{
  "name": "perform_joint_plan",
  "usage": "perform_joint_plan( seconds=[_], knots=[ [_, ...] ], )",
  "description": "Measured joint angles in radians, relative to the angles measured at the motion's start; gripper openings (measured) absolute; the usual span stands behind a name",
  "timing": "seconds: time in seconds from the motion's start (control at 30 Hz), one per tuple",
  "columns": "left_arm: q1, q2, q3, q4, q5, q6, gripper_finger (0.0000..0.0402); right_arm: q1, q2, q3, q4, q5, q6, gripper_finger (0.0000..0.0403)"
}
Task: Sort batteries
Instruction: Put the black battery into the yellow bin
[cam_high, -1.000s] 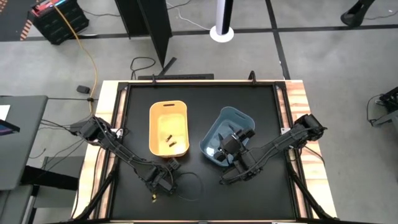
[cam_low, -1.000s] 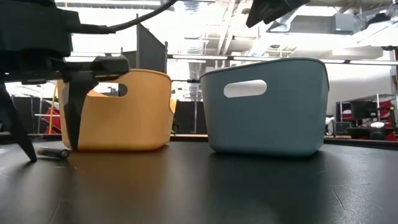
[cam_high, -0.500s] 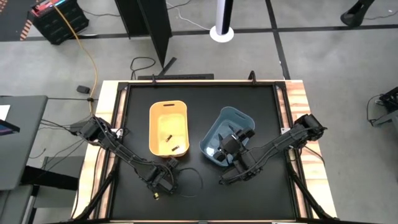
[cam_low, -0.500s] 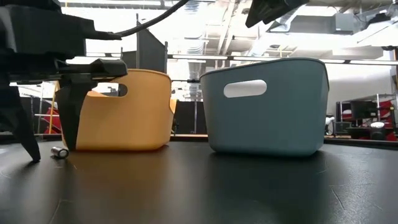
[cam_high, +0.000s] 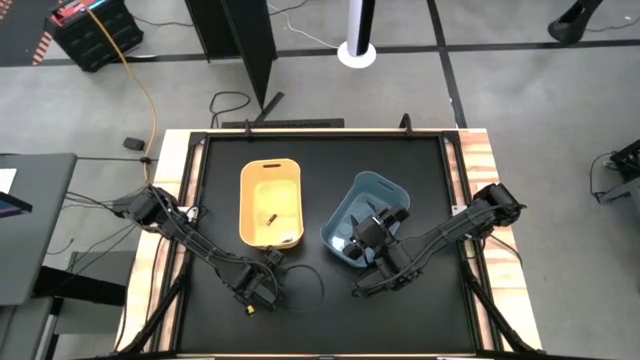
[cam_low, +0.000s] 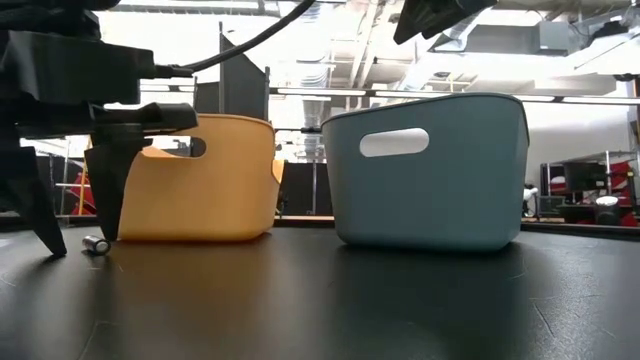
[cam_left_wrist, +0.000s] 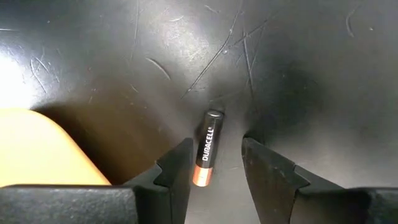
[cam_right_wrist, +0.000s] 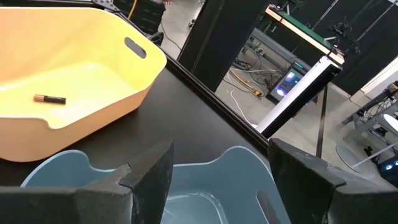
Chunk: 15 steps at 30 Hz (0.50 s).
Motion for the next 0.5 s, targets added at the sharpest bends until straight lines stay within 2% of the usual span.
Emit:
perform_joint_plan(
  seconds=[0.2, 0.5],
  knots=[
    [0.002, 0.0, -0.016, 0.041, 0.019, 0.004, 0.0114, 0.0, 0.0, 0.0, 0.0, 0.0, -0.002, 0.0279],
    [0.004, -0.001, -0.033, 0.071, 0.061, 0.006, 0.0018, 0.0, 0.0, 0.0, 0.0, 0.0, -0.005, 0.0279]
  ],
)
